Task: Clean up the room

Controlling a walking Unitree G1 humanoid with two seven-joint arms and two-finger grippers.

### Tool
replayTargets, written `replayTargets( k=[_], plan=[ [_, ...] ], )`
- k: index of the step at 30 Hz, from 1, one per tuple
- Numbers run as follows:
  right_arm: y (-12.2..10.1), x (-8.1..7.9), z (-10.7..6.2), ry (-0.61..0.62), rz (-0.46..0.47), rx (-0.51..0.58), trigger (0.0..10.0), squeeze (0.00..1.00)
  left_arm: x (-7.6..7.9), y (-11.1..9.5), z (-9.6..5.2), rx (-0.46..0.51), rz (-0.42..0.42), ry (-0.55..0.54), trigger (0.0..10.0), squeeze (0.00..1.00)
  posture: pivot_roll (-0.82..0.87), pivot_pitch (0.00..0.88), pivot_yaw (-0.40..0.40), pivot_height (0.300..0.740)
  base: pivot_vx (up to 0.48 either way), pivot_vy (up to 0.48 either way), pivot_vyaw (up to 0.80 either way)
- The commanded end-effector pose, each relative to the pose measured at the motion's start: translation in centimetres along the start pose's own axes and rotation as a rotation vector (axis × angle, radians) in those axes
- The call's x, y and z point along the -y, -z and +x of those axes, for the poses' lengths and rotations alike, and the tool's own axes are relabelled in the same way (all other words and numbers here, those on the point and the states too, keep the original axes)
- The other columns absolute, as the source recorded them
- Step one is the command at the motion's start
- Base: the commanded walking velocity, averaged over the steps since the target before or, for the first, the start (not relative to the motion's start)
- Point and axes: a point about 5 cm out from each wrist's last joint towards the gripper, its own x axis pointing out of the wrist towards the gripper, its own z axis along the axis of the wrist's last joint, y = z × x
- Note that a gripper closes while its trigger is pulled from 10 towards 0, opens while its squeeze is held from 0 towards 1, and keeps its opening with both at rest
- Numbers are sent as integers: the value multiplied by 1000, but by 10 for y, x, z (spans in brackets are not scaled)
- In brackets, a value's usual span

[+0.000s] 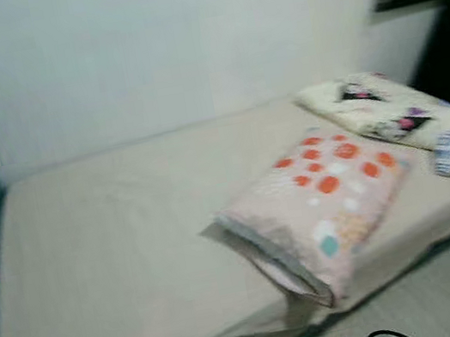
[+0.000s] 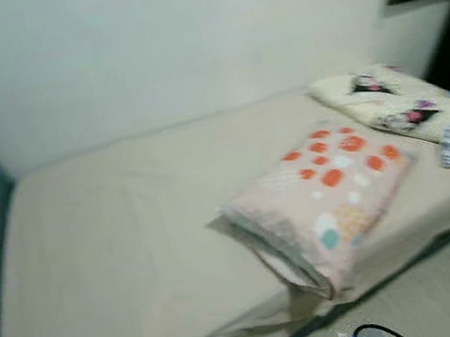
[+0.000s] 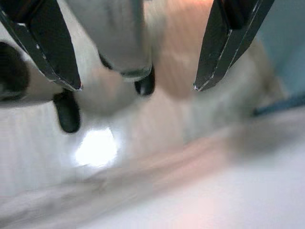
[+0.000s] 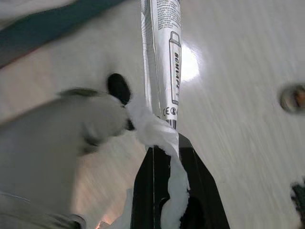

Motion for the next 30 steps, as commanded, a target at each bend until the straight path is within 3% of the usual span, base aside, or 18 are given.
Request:
replayTargets(
  k=[1,9,13,18,28,30],
  plan=[
    [3,2,-1,-8,5,-11,10000,0,-2,5,-1,-19,10,5,10000,0,61,0,-67,740,0,0,-781],
    [4,-3,0,-14,-3,-18,10000,0,-4,3,-1,-4,-2,-3,10000,0,63,0,-78,740,0,0,-781],
    [-2,-18,3,-34,-22,-11,10000,0,-9,6,-1,-19,56,-48,10000,0,52,0,-79,740,0,0,-775],
    [-7,-29,5,-47,-30,-7,10000,0,-15,6,-2,-15,44,-83,10000,0,54,0,-74,740,0,0,-775],
    [-7,-31,5,-46,-19,-8,10000,0,-26,3,-3,1,-6,-122,10000,0,51,0,-66,740,0,0,-775],
    [-5,-26,5,-40,-23,-13,10000,0,-29,1,-3,8,9,-136,10000,0,49,0,-65,740,0,0,-775]
  ],
)
